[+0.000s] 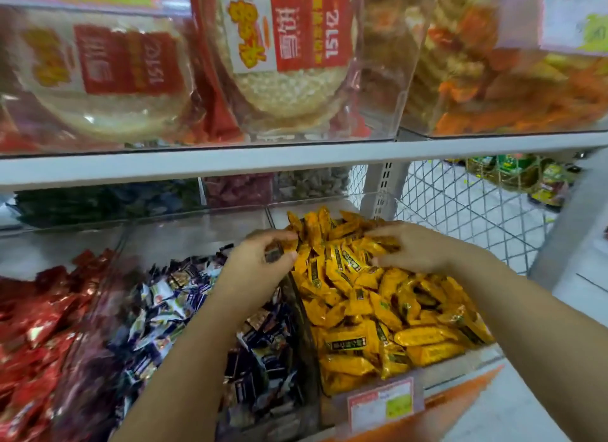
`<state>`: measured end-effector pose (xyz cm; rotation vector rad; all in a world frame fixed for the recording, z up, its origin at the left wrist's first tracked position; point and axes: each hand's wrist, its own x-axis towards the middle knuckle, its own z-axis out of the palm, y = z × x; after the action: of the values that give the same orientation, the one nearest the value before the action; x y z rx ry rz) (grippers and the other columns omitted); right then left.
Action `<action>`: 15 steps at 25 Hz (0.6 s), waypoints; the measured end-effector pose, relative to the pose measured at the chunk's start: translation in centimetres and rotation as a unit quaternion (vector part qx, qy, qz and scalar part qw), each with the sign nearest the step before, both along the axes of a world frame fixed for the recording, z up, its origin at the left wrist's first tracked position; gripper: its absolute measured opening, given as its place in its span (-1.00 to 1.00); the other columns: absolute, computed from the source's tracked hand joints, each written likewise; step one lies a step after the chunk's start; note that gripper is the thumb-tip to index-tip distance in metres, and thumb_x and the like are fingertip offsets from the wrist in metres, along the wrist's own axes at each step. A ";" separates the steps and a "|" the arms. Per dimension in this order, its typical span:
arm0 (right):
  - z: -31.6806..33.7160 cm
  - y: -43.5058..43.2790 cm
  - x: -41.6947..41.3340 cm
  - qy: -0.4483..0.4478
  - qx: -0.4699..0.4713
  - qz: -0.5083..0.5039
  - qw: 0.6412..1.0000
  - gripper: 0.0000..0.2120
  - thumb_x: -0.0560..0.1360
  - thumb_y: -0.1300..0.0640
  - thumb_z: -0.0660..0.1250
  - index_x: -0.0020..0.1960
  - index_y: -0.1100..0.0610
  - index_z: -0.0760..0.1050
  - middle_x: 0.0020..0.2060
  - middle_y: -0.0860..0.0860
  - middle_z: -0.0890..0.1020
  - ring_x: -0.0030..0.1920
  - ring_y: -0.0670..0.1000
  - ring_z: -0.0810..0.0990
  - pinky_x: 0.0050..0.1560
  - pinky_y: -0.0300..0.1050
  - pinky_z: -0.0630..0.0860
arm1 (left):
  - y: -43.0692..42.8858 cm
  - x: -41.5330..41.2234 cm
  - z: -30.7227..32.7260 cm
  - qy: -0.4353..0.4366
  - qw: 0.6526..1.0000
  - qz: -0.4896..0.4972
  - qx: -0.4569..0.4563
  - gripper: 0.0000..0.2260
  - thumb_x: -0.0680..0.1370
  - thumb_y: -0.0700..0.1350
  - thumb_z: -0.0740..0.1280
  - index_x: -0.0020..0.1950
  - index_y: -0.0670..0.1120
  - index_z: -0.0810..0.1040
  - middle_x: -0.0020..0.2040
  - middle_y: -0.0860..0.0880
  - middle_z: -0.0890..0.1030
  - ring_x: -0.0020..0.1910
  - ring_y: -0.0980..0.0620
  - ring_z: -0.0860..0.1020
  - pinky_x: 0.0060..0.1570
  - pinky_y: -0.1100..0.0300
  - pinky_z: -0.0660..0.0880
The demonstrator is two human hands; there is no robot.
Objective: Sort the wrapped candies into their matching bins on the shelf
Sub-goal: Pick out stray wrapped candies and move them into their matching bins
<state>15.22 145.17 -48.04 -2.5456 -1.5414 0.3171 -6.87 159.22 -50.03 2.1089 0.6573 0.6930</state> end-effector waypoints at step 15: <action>0.0 4.0 -4.0 -0.104 -0.063 0.067 0.990 -0.64 0.46 -0.13 0.33 0.25 -0.20 0.45 0.24 -0.03 0.47 0.32 0.06 0.35 0.34 0.17 0.22 | 0.3 0.0 -0.5 -0.005 1.000 -0.005 0.011 -0.82 0.53 -0.06 0.33 0.11 0.15 0.53 0.10 0.20 0.50 0.00 0.31 0.41 -0.19 0.56 0.27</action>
<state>11.25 149.19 -48.04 -2.6482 -1.8269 0.1727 -6.83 159.56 -50.53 2.1266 0.6360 0.7091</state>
